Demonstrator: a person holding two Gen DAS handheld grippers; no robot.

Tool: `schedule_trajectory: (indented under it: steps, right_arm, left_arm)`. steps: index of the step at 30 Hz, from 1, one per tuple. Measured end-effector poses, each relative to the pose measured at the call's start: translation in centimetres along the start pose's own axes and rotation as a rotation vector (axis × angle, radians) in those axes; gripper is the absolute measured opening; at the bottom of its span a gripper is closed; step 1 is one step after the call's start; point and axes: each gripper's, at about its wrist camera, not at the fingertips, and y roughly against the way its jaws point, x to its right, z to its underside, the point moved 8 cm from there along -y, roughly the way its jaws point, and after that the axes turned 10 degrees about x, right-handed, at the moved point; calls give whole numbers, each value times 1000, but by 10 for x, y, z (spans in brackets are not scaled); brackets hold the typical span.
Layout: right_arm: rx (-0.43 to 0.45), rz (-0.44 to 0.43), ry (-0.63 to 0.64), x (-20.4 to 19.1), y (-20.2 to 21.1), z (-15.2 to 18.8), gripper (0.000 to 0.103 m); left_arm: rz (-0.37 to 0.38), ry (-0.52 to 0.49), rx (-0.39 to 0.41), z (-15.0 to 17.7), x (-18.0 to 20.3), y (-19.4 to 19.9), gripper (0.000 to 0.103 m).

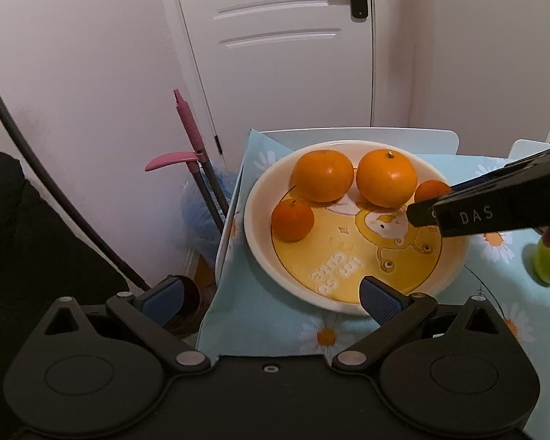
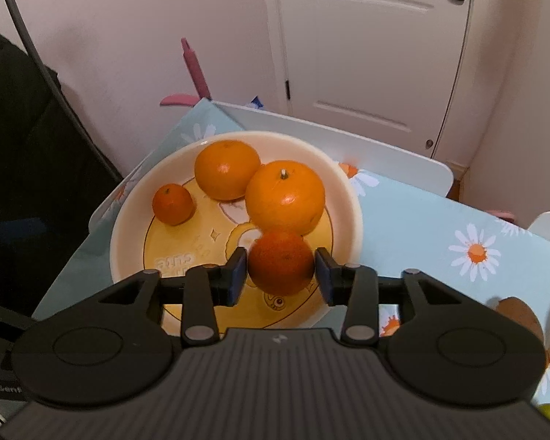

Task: Organize fruits
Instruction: 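Lower the tangerine into the bowl beside the oranges and open the right tool, then move both tools from the bowl toward the kiwi and the large apple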

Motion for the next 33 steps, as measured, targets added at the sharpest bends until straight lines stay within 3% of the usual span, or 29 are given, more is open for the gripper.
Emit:
schedule_trajectory:
  steps: [2, 4, 23, 33]
  right_arm:
    - [20, 12, 2, 0, 5, -3, 89]
    - [44, 22, 1, 0, 11, -6, 103]
    - [111, 109, -79, 1, 101, -11, 103]
    - [151, 224, -176, 34, 158, 2, 103]
  left_arm:
    - [4, 9, -1, 1, -1, 3, 103]
    - [7, 13, 2, 1, -1, 7, 103]
    - [56, 16, 87, -28, -4, 61, 103]
    - [147, -30, 160, -51, 17, 81, 103]
